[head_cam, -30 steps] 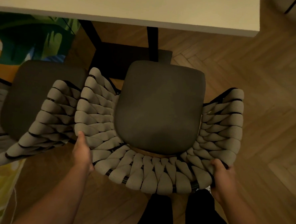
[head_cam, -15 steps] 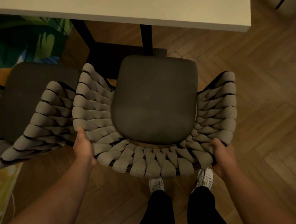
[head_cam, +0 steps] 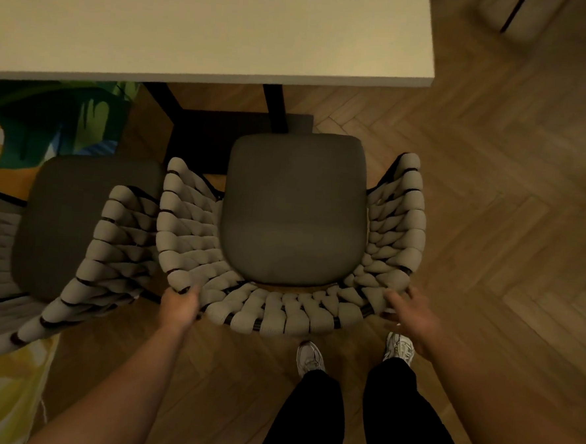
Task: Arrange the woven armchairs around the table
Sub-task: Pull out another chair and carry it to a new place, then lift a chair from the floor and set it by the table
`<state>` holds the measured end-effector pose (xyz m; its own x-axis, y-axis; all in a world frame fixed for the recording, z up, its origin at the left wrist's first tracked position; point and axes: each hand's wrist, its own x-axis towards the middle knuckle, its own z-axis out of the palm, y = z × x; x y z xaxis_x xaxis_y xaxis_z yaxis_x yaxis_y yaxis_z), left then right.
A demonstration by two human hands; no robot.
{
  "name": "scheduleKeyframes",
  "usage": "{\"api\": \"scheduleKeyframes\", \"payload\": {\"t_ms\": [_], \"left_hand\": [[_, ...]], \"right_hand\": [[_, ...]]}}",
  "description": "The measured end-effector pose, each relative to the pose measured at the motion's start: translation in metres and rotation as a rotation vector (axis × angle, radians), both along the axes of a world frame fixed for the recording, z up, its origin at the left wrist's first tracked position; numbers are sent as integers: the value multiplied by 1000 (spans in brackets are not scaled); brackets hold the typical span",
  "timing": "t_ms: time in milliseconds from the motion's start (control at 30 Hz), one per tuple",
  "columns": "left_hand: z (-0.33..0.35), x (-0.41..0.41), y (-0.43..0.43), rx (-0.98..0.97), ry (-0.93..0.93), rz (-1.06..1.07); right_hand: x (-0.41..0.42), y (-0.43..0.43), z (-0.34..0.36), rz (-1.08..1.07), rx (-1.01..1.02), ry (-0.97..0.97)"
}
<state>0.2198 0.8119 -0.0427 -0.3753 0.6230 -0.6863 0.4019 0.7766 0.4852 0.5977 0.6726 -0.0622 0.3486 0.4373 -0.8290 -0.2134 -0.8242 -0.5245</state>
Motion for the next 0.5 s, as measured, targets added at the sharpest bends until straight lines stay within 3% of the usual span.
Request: {"api": "scheduleKeyframes", "payload": {"t_ms": [100, 200, 333, 500], "left_hand": [[31, 30, -25, -8, 193, -374], [55, 73, -46, -14, 126, -710], [73, 145, -74, -204, -65, -1127], [81, 246, -112, -199, -28, -1455]], "right_hand": [[5, -31, 25, 243, -88, -50], [18, -66, 44, 420, -98, -136], [49, -117, 73, 442, -105, -188], [108, -188, 86, 314, -111, -243]]}}
